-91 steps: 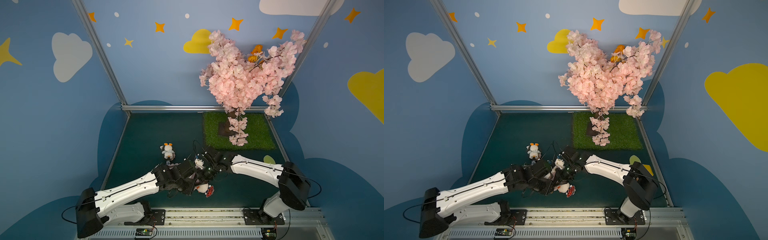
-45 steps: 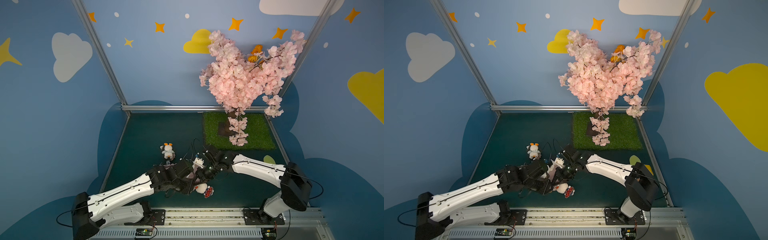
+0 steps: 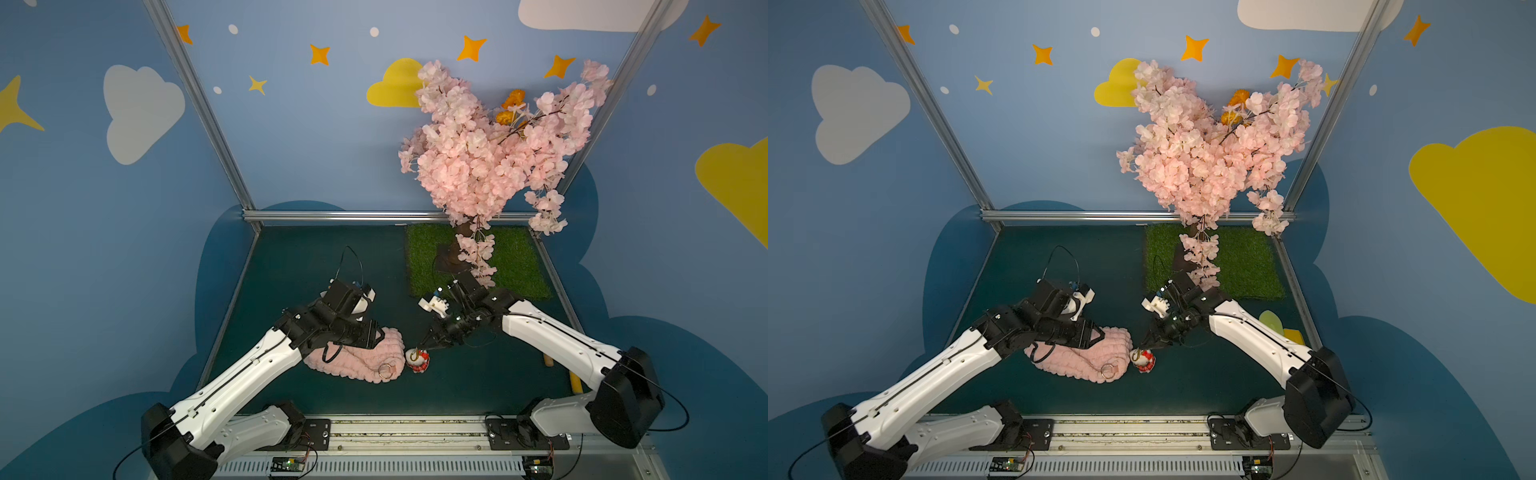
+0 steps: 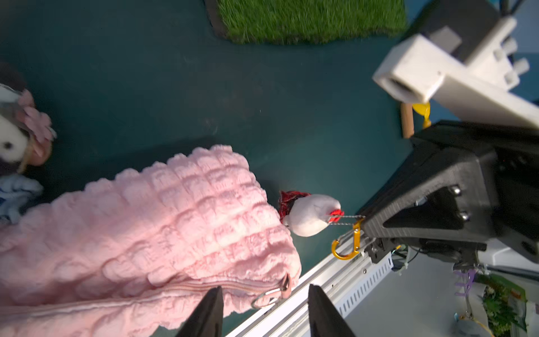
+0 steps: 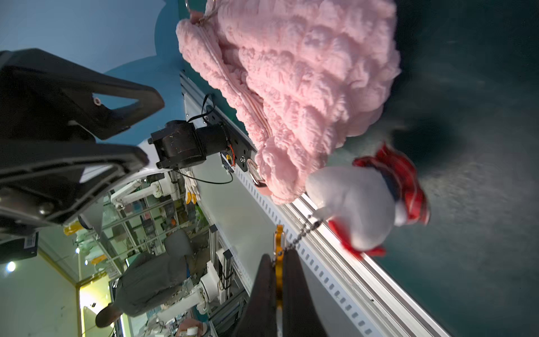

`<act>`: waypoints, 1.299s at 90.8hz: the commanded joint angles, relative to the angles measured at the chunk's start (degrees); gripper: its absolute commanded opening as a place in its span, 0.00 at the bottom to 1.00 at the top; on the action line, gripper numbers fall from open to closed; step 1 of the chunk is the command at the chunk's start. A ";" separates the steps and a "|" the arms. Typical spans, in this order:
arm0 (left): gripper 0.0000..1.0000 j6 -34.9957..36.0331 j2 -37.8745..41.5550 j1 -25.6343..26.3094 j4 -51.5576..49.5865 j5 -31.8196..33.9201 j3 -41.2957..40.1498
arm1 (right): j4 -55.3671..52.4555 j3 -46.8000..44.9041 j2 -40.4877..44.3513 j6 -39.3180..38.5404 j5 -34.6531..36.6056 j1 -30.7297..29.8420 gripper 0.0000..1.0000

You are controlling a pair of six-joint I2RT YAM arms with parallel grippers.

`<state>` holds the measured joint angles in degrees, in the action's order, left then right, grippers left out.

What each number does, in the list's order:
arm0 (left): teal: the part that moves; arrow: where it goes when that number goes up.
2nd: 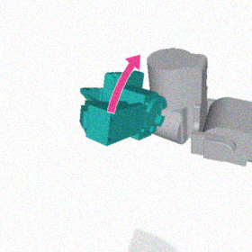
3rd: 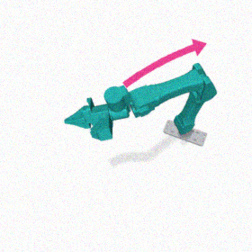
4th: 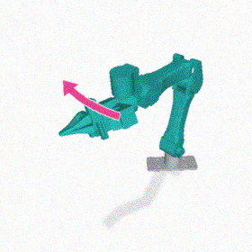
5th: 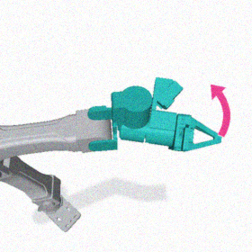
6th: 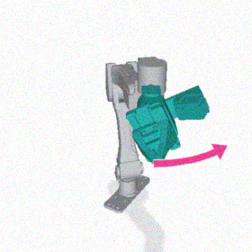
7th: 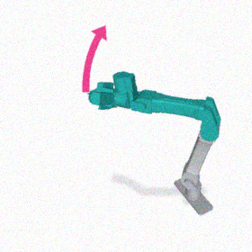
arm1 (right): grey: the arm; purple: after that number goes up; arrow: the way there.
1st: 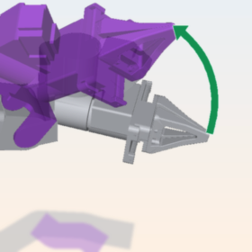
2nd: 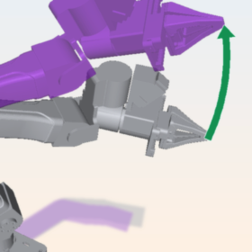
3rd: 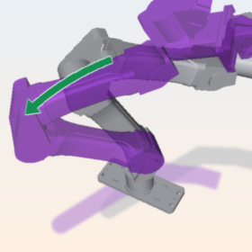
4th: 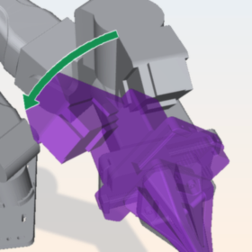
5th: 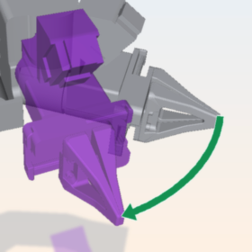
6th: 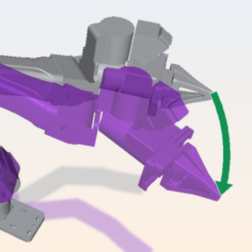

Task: Remove the decoration from the bag
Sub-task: Remove the decoration item from the bag, then place the decoration item at the center of the board.

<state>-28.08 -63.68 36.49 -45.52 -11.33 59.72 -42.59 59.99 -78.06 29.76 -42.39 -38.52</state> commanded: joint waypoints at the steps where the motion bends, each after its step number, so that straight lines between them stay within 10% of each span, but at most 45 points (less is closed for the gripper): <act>1: 0.52 6.80 -2.71 -5.05 0.70 -5.80 1.81 | -6.20 0.17 4.19 -3.30 4.98 3.38 0.00; 30: 0.63 14.70 -10.83 -16.09 5.62 -7.81 4.19 | -6.70 -6.72 12.68 -4.33 20.17 14.32 0.00; 118: 0.72 20.25 -21.50 -28.03 7.71 -10.25 6.24 | 25.22 -15.97 -1.75 10.51 21.07 14.08 0.00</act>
<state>-8.78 -84.75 8.64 -38.54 -19.99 64.82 -21.71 43.18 -77.73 37.12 -21.91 -25.47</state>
